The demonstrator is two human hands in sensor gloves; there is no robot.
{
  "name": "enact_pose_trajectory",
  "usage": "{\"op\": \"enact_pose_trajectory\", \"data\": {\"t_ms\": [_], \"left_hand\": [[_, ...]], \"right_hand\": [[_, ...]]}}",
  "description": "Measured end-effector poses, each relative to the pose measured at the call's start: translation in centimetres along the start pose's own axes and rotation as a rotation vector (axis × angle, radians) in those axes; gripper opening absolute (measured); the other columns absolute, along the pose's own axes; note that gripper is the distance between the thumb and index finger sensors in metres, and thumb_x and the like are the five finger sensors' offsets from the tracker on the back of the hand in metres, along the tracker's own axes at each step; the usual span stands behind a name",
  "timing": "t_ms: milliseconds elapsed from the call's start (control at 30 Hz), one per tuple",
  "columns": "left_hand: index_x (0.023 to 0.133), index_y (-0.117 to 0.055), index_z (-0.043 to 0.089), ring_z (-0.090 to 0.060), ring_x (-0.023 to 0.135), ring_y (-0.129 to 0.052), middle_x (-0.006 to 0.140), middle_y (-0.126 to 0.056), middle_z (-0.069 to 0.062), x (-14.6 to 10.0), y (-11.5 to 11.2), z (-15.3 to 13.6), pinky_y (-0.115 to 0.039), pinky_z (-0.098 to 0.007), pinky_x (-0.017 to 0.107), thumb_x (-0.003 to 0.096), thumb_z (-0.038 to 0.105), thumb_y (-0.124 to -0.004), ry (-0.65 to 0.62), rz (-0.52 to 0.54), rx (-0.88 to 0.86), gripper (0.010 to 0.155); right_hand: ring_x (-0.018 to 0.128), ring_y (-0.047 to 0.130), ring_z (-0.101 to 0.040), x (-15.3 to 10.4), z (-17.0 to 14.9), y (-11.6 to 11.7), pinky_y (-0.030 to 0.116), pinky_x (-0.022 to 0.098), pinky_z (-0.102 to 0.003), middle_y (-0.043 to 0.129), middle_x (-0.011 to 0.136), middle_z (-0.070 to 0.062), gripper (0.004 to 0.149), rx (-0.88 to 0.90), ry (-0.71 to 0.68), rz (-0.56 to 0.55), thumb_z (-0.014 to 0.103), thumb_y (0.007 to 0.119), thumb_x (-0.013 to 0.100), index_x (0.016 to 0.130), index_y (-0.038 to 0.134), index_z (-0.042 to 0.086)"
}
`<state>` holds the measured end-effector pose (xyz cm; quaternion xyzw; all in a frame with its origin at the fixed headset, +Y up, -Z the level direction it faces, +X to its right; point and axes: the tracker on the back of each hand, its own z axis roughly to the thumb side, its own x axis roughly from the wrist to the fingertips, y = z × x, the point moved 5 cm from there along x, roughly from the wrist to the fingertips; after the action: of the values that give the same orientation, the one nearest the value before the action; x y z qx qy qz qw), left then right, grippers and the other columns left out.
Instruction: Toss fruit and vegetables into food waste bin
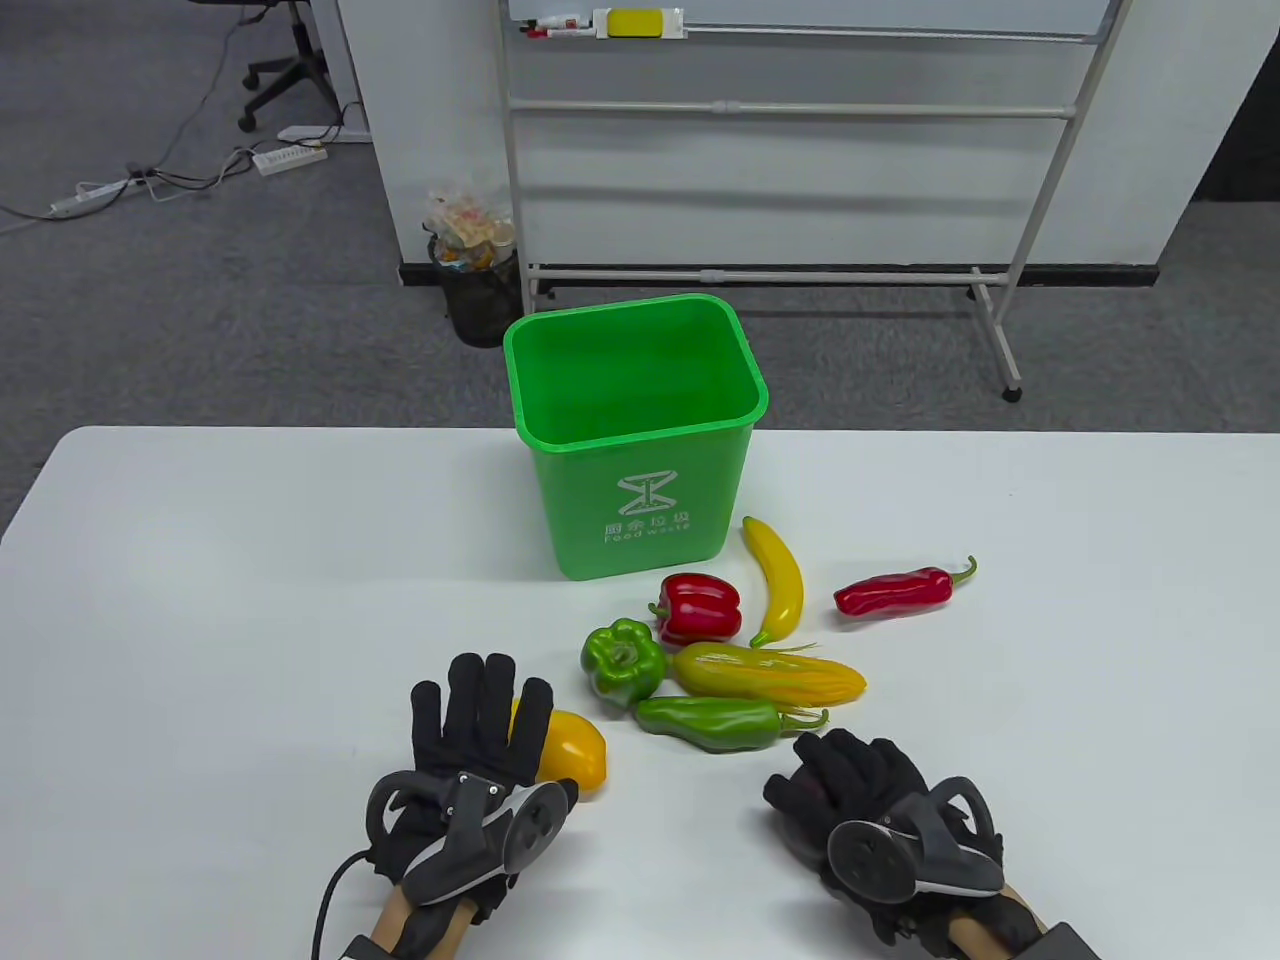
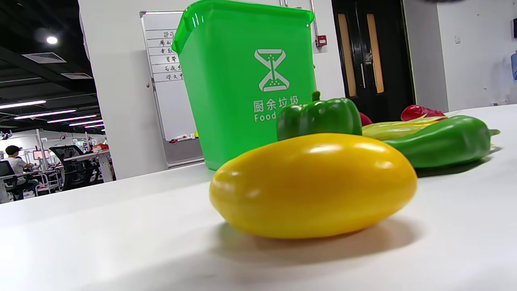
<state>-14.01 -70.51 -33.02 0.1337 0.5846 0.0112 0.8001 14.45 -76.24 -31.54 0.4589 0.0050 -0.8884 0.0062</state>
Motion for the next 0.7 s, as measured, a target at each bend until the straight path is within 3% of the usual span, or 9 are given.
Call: {"op": "enact_pose_trajectory", "data": {"t_ms": [167,267,367,533,600,667,700], "left_hand": [[0.108,-0.026,0.017,-0.057,0.104,-0.014,0.111,-0.005,-0.025,0.0,-0.4,-0.4,-0.023,-0.078,0.068,0.0363,0.067,-0.055,0.005,-0.012,-0.002,0.092],[0.108,-0.03,0.017,-0.057,0.104,-0.016,0.112,-0.01,-0.025,0.0,-0.5,-0.6,-0.024,-0.077,0.068,0.0365,0.067,-0.056,0.008,-0.016,-0.011,0.091],[0.108,-0.031,0.015,-0.057,0.104,-0.023,0.113,-0.017,-0.025,0.1,-0.7,-0.6,-0.029,-0.076,0.069,0.0366,0.066,-0.057,0.007,-0.026,-0.017,0.091],[0.107,-0.036,0.015,-0.056,0.104,-0.033,0.114,-0.027,-0.025,0.2,-1.1,-0.6,-0.037,-0.074,0.07,0.0366,0.066,-0.057,-0.001,-0.04,-0.026,0.089],[0.107,-0.038,0.015,-0.056,0.104,-0.033,0.114,-0.027,-0.025,0.2,-1.1,-0.8,-0.037,-0.074,0.07,0.0366,0.065,-0.058,0.003,-0.045,-0.029,0.089],[0.107,-0.039,0.015,-0.056,0.104,-0.034,0.114,-0.028,-0.025,0.2,-1.0,-1.1,-0.037,-0.074,0.07,0.0367,0.065,-0.058,0.007,-0.036,-0.04,0.088],[0.107,-0.039,0.015,-0.056,0.104,-0.034,0.113,-0.028,-0.025,0.2,-1.0,-1.3,-0.037,-0.074,0.07,0.0367,0.065,-0.058,0.011,-0.036,-0.044,0.088]], "right_hand": [[0.106,0.051,-0.047,-0.1,-0.1,-0.5,0.056,0.072,-0.065,0.022,0.114,-0.01,0.096,0.08,-0.018,-0.018,0.045,0.096,0.032,0.105,0.034,0.046],[0.105,0.054,-0.05,-0.2,-0.3,-0.5,0.058,0.072,-0.065,0.022,0.114,-0.01,0.093,0.226,-0.005,0.007,0.047,0.094,0.034,0.104,0.032,0.05],[0.101,0.062,-0.049,-0.2,0.2,-0.7,0.065,0.069,-0.061,0.024,0.114,-0.013,0.09,0.314,-0.027,0.038,0.057,0.085,0.037,0.107,0.032,0.042],[0.088,0.087,-0.04,-0.1,1.6,-1.0,0.082,0.059,-0.052,0.048,0.111,-0.015,0.093,0.535,-0.085,0.108,0.074,0.071,0.039,0.11,0.031,0.027],[0.083,0.093,-0.039,0.1,2.4,-1.3,0.085,0.055,-0.05,0.054,0.109,-0.015,0.094,0.702,-0.104,0.139,0.076,0.069,0.039,0.11,0.035,0.025],[0.078,0.095,-0.042,1.1,3.1,-2.2,0.085,0.051,-0.053,0.059,0.107,-0.018,0.094,1.003,-0.117,0.152,0.075,0.072,0.038,0.11,0.041,0.022],[0.075,0.094,-0.046,2.2,3.4,-3.2,0.084,0.049,-0.056,0.06,0.105,-0.021,0.095,1.246,-0.129,0.149,0.073,0.074,0.038,0.11,0.043,0.019]]}}
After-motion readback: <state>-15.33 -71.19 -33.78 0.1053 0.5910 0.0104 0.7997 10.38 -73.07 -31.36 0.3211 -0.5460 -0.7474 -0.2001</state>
